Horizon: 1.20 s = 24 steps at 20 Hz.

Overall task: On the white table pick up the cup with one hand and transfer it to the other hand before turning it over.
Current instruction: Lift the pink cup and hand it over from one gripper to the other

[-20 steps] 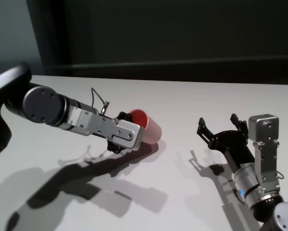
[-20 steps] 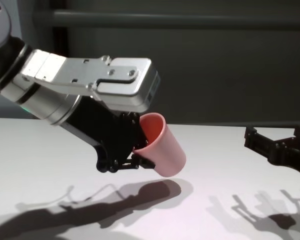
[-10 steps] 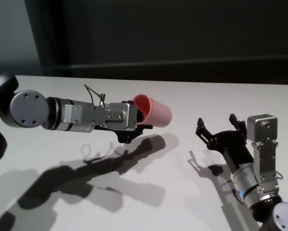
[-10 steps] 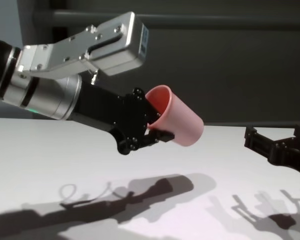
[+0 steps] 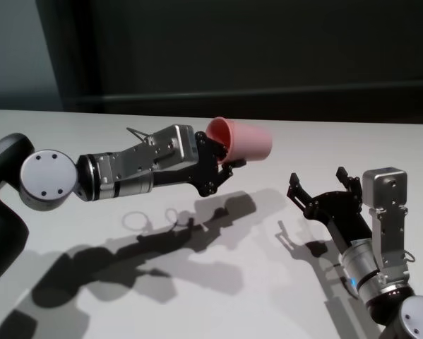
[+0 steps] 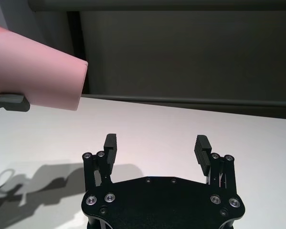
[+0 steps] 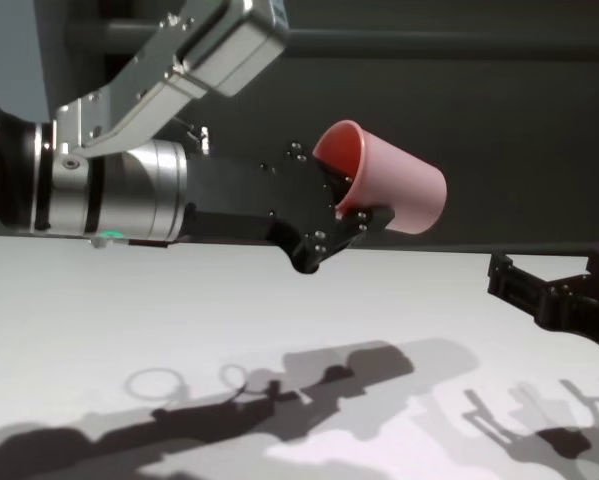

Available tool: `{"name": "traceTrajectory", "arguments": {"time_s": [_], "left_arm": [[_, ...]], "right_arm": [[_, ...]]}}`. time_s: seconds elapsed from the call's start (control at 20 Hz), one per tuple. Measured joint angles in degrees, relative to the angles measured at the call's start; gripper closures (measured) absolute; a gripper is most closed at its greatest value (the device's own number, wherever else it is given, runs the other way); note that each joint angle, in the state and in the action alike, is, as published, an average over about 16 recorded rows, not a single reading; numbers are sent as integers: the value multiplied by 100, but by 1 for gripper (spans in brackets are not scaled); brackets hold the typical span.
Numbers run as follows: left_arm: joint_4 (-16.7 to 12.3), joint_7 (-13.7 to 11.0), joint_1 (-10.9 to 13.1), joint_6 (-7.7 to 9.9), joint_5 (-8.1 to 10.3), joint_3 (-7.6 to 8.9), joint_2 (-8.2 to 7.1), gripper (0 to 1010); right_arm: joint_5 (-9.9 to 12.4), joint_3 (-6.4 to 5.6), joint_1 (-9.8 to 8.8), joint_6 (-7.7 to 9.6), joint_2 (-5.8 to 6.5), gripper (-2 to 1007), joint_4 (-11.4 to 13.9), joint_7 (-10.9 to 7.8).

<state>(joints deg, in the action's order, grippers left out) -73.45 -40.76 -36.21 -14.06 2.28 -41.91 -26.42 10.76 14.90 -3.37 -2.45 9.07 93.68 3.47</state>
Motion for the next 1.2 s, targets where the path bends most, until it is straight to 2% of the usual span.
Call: {"name": "traceTrajectory", "arguments": {"time_s": [0.3,0.55,0.85,1.2], "left_arm": [[239,164,176,-163,406,281,357,963],[475,81,208,-256,749,432,655,963],[821,-277,76,-318,1168,483,970,963],[1315,-839,-270,-366,1567,377,1244,963]], "right_arm": [[0,0,0,0,0,3,0,0],[0,0,0,0,0,3,0,0],[0,0,0,0,0,3,0,0],[0,0,0,0,0,3,0,0]]}}
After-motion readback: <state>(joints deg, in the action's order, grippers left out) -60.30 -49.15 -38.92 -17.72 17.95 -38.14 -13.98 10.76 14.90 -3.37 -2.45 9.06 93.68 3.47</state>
